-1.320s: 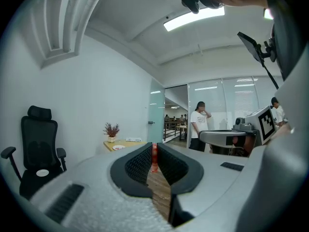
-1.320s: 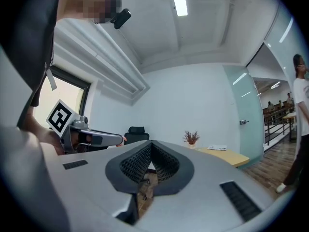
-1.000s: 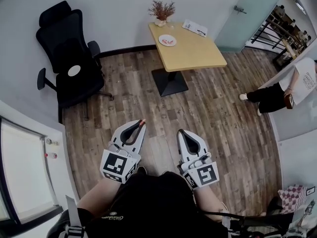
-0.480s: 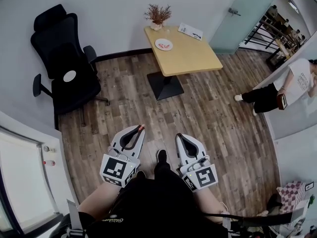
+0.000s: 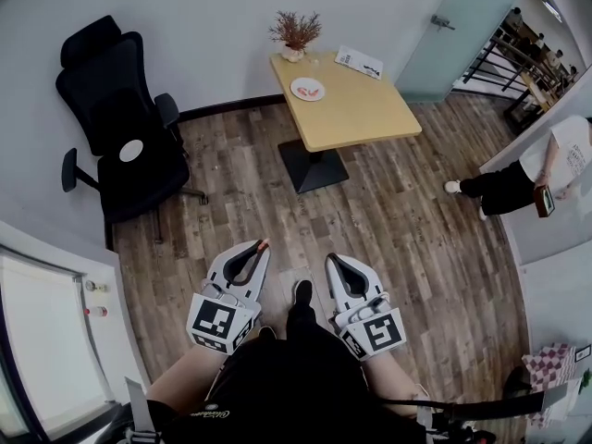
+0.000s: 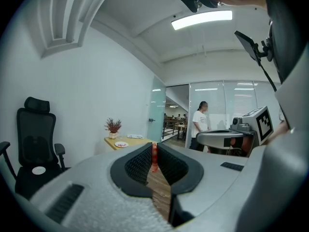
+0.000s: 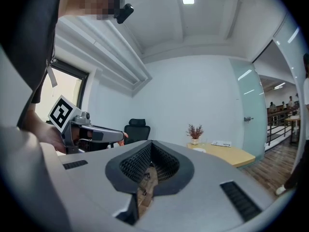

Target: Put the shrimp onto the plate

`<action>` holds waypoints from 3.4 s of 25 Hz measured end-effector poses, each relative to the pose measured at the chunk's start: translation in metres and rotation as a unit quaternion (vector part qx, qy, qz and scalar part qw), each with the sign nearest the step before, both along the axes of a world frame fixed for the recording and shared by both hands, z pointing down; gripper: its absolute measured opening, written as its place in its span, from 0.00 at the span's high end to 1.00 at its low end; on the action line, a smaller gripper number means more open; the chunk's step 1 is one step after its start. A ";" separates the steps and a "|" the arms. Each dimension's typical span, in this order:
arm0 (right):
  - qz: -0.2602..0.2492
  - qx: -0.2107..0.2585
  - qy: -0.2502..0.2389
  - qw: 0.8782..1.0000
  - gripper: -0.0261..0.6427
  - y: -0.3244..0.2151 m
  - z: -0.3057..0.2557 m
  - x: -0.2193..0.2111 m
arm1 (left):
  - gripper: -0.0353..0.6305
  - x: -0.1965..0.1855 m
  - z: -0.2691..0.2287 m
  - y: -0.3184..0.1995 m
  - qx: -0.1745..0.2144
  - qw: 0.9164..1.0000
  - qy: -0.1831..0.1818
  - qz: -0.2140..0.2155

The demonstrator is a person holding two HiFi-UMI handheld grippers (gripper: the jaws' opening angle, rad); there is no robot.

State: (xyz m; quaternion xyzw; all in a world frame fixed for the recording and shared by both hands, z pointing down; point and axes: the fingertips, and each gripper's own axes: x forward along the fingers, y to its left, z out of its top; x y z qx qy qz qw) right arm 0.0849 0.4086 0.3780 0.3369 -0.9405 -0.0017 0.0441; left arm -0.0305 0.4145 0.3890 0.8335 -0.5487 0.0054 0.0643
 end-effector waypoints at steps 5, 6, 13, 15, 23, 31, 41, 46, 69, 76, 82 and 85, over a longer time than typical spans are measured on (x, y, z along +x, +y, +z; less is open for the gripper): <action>-0.012 -0.001 -0.003 1.000 0.96 -0.038 0.005 0.006 | 0.90 0.007 0.001 -0.038 -0.003 1.000 -0.008 -0.007; -0.014 -0.001 -0.005 1.000 0.96 -0.047 0.005 0.007 | 0.90 0.010 0.001 -0.048 -0.003 1.000 -0.011 -0.007; -0.033 0.003 -0.022 0.999 0.96 -0.120 -0.004 0.022 | 0.90 0.027 -0.016 -0.117 0.003 0.999 -0.027 -0.025; -0.038 0.005 -0.027 0.999 0.96 -0.143 -0.008 0.030 | 0.90 0.033 -0.021 -0.138 0.004 0.999 -0.031 -0.032; -0.059 0.011 -0.042 0.997 0.96 -0.225 -0.018 0.062 | 0.90 0.063 -0.037 -0.216 0.010 0.997 -0.046 -0.060; -0.070 0.007 -0.049 0.996 0.96 -0.268 -0.013 0.078 | 0.90 0.078 -0.033 -0.254 0.003 0.996 -0.042 -0.076; -0.089 0.004 -0.033 0.995 0.96 -0.302 -0.003 0.058 | 0.90 0.056 -0.025 -0.283 0.006 0.994 -0.031 -0.100; -0.090 0.010 -0.028 0.995 0.96 -0.326 -0.001 0.040 | 0.90 0.037 -0.022 -0.307 0.010 0.994 -0.026 -0.104; -0.040 0.012 0.004 0.999 0.96 -0.537 -0.022 -0.134 | 0.90 -0.114 -0.039 -0.529 0.021 0.999 -0.016 -0.020; -0.023 0.001 0.020 1.000 0.96 -0.595 -0.015 -0.187 | 0.90 -0.160 -0.026 -0.593 0.010 1.000 -0.008 0.007; 0.002 -0.003 0.016 1.000 0.96 -0.621 -0.011 -0.192 | 0.90 -0.164 -0.015 -0.620 0.001 1.000 -0.002 0.025; 0.004 0.001 0.008 1.000 0.96 -0.628 -0.011 -0.186 | 0.90 -0.152 -0.017 -0.628 0.001 0.999 -0.004 0.035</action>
